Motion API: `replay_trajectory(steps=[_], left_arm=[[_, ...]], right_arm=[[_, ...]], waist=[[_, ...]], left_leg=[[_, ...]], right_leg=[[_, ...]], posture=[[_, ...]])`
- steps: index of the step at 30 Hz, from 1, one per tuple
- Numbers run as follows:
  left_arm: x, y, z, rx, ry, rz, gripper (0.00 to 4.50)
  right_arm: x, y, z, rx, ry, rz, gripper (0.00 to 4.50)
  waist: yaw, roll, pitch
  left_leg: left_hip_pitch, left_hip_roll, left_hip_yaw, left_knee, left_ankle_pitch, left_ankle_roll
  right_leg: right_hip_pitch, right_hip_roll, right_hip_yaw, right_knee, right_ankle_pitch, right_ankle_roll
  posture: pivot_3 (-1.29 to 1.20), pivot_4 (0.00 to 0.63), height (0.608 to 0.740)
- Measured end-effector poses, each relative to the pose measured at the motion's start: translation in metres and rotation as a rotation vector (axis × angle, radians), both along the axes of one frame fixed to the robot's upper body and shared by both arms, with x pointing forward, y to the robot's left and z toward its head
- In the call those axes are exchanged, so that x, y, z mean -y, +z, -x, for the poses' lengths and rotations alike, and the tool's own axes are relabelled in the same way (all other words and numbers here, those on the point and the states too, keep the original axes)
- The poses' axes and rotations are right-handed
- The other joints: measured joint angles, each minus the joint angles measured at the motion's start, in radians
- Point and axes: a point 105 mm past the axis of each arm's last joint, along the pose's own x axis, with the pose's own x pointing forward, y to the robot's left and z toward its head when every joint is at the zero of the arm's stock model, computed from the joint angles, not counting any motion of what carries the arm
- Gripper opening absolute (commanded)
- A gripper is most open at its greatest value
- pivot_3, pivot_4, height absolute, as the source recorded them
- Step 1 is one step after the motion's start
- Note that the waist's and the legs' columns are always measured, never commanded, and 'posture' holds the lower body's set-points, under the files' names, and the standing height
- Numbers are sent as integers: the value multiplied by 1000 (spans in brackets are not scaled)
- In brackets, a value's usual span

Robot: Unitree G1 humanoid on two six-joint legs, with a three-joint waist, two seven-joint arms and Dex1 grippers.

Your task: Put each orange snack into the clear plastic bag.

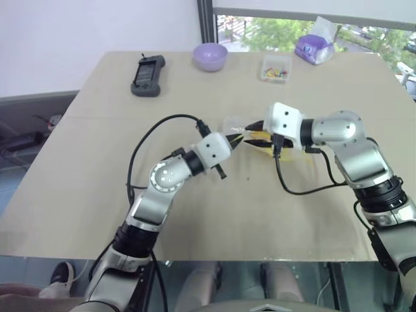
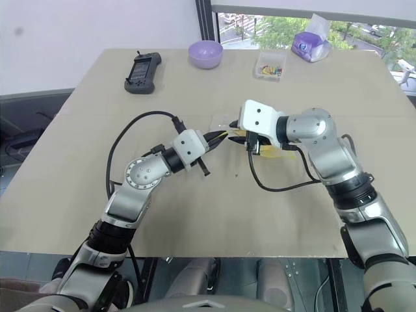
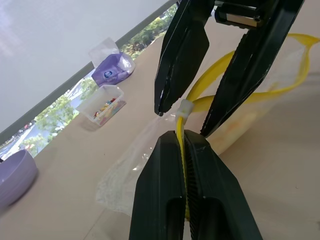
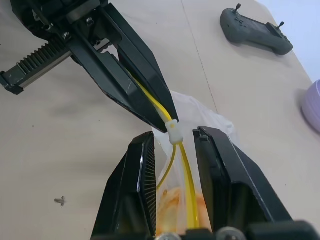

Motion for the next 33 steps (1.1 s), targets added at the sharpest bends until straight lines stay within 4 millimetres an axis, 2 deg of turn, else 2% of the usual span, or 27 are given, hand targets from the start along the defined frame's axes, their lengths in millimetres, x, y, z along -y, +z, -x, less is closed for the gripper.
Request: replay_trajectory(steps=[1, 32, 33], left_arm=[[0, 0, 0, 1, 2, 0, 0], [-1, 0, 0, 5, 4, -8, 0], [-1, 0, 0, 5, 4, -8, 0]], right_arm=[[0, 0, 0, 0, -1, 1, 195], [0, -1, -2, 34, 10, 13, 195], [0, -1, -2, 37, 12, 14, 452]], waist=[[0, 0, 0], [0, 0, 0], [0, 0, 0]], left_leg=[[0, 0, 0, 0, 0, 0], [0, 0, 0, 0, 0, 0], [0, 0, 0, 0, 0, 0]], right_leg=[[0, 0, 0, 0, 0, 0], [0, 0, 0, 0, 0, 0], [0, 0, 0, 0, 0, 0]], posture=[[0, 150, 740], [0, 150, 740], [0, 150, 740]])
